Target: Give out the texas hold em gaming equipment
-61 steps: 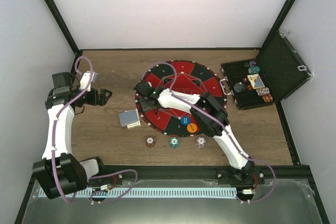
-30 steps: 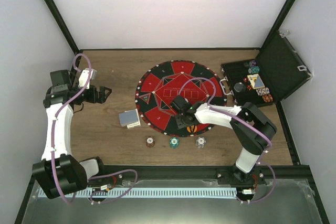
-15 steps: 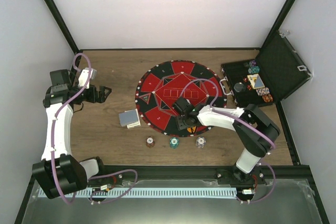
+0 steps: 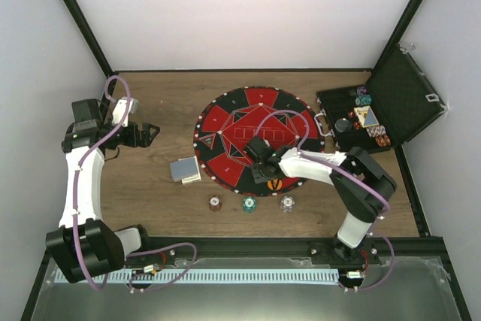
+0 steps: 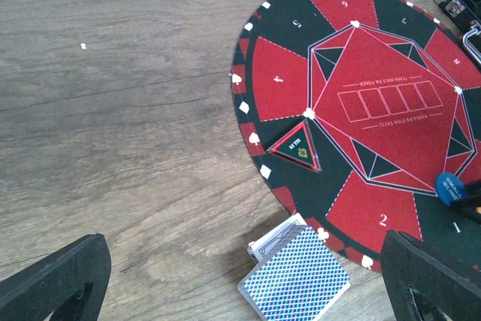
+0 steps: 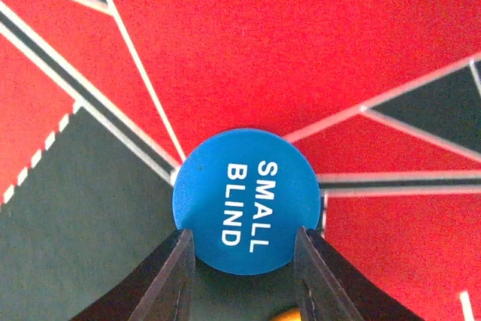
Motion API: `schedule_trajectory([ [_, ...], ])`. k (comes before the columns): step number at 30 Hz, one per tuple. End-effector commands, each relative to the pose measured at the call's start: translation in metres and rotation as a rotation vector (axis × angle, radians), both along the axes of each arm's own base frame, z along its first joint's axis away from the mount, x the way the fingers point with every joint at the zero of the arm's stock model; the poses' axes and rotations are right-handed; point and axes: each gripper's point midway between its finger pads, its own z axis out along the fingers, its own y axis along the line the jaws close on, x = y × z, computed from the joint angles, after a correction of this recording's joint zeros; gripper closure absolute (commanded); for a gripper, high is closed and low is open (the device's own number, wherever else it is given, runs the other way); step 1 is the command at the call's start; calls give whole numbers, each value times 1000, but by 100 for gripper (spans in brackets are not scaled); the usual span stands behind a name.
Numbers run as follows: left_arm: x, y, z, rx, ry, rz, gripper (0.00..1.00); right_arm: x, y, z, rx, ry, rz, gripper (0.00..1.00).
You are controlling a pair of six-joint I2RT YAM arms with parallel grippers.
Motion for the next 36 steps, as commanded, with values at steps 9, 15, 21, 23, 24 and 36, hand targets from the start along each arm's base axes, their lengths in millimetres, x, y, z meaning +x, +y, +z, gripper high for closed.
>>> schedule_trajectory([
  [9,0,4,17,24,-27,12,0,110,2,-14,-75,-101,-100,66],
  [15,-1,6,24,53,-31,5,0,143,6,11,-78,-149,-125,61],
  [21,-1,5,24,53,-35,-7,0,98,0,29,-29,-134,-85,29],
  [23,0,4,23,44,-32,-12,0,75,-2,25,-10,-108,-67,24],
  [24,0,3,23,41,-33,-13,0,65,-2,23,-4,-99,-62,23],
  [36,0,1,25,26,-39,-24,0,16,3,-5,9,-14,-20,23],
])
